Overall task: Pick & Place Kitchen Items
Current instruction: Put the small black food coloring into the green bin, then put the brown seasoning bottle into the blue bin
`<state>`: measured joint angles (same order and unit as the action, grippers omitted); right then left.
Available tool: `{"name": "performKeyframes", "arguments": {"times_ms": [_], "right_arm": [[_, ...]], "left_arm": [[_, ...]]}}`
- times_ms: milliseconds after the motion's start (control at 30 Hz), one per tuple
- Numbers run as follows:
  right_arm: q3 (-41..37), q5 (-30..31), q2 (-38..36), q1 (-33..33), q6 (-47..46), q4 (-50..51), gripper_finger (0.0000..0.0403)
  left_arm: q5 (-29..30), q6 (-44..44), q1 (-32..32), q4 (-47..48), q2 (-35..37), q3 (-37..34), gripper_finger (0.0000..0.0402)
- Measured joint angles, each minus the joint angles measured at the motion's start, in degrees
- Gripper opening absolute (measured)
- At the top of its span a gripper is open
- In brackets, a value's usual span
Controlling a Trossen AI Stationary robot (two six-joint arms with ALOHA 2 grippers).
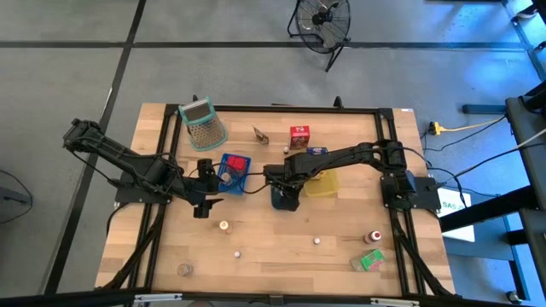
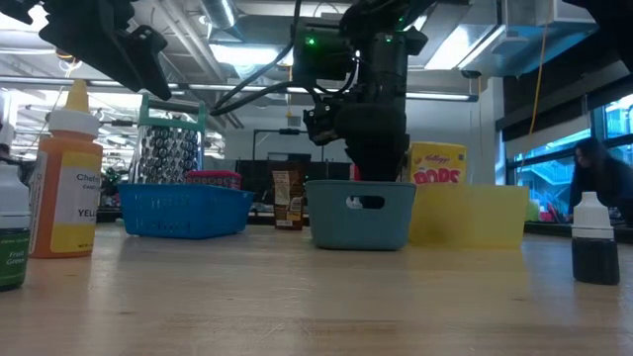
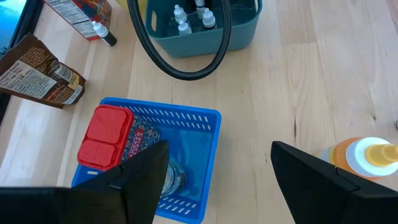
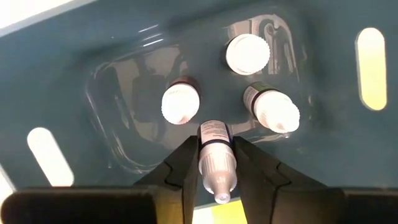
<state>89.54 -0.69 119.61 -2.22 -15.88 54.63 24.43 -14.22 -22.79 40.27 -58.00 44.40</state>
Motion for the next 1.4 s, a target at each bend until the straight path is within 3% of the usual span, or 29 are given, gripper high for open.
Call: {"name": "performKeyframes", "arguments": {"times_ms": [1000,1400], "right_arm": [[-0.02,-1.35,-0.02,-0.02,-2.8,-0.26,0.0097],[-0.04,-1.03,-0.04,-0.02,-2.8,-1.05,0.0145]], "left_arm": [[-0.02,-0.01,0.0,0.02,-0.02,0.0,0.0279],[-0.03,-0.02,0.02,0.02,-0.02,0.0,0.0279]]}}
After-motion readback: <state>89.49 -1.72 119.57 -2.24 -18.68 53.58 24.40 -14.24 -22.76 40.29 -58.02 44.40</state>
